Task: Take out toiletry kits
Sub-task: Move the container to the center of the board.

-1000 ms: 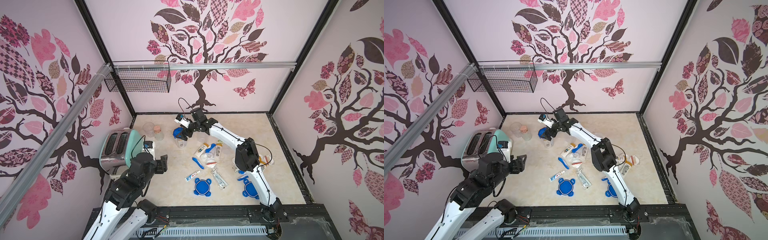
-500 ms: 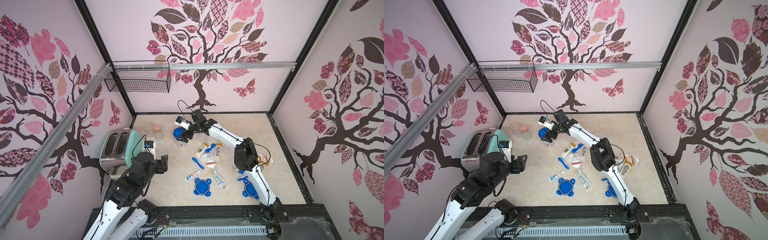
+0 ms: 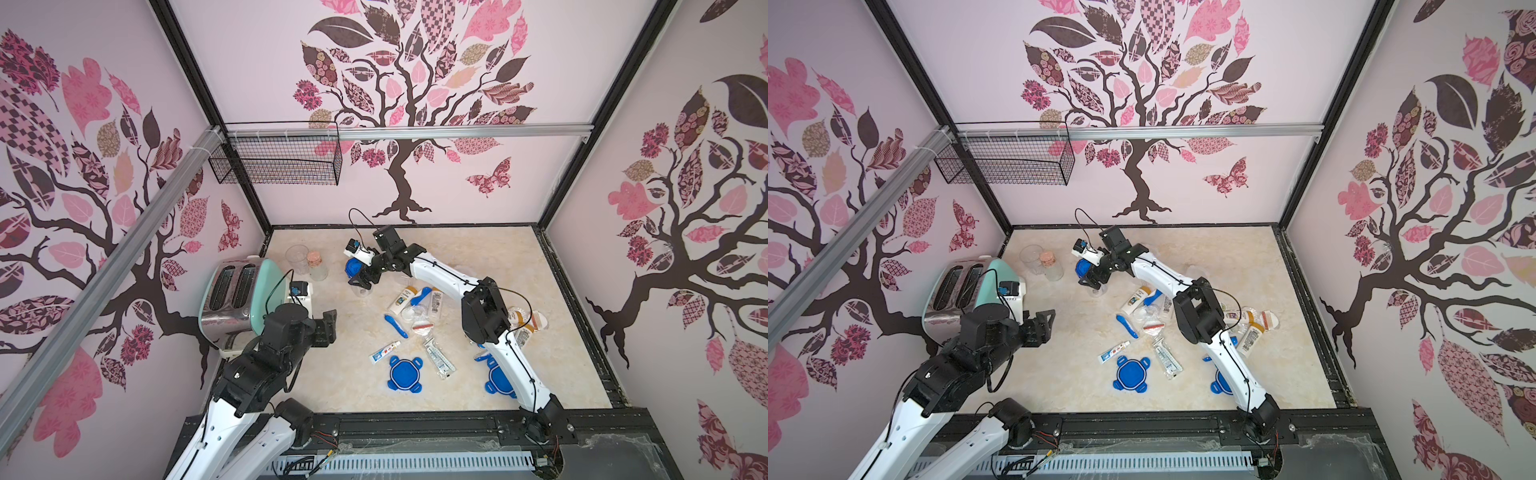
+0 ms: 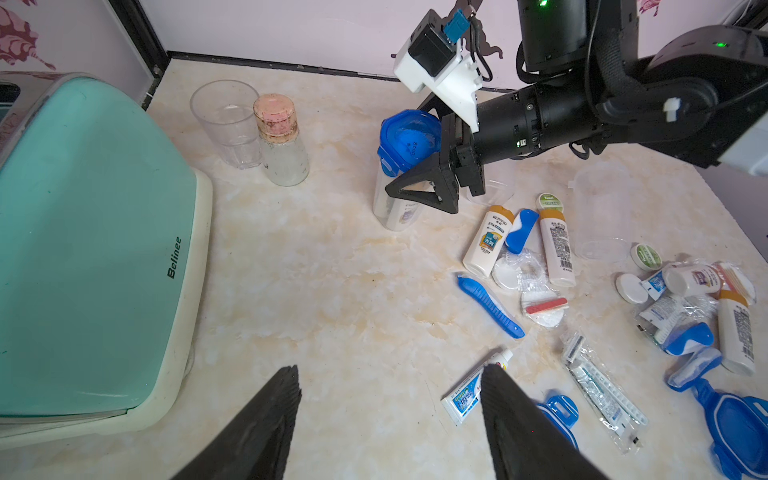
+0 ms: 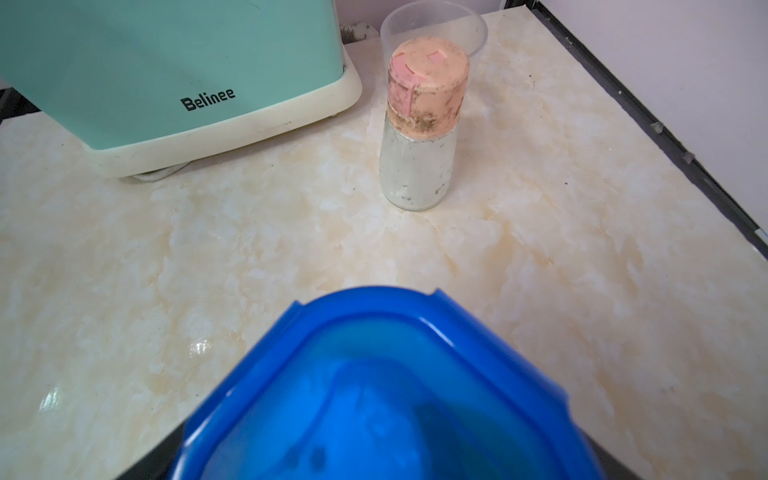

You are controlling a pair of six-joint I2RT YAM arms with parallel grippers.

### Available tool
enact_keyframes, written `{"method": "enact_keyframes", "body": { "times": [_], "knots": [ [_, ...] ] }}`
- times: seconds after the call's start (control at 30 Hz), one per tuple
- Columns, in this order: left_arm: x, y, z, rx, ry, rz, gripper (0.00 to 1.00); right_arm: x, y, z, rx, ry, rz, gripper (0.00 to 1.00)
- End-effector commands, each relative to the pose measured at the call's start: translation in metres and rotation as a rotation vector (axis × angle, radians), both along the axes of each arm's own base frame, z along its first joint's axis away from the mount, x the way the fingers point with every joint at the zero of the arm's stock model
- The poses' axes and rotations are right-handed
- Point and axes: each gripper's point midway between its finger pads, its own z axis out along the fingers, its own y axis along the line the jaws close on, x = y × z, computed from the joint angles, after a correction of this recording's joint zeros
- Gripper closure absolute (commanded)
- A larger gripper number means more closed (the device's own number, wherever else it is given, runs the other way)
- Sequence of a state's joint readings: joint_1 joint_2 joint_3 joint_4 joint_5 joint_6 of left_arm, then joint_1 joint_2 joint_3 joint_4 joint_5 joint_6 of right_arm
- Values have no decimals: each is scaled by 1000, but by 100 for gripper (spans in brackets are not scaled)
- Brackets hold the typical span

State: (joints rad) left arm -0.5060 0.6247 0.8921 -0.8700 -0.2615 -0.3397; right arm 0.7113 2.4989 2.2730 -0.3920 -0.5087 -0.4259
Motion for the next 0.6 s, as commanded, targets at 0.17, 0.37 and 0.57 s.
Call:
{"method": "enact_keyframes", "body": {
  "times": [0.17,0.37,0.57],
  "knots": [
    [1,1,1,5,-4,4,27,-28,4,61,107,-37,5,16],
    [0,13,-1,22,0,69,27,-71,-1,72,143,-26,35,17],
    [1,12,-1,19,2,65,27,-110,-5,68,161,-17,58,18]
  ]
}}
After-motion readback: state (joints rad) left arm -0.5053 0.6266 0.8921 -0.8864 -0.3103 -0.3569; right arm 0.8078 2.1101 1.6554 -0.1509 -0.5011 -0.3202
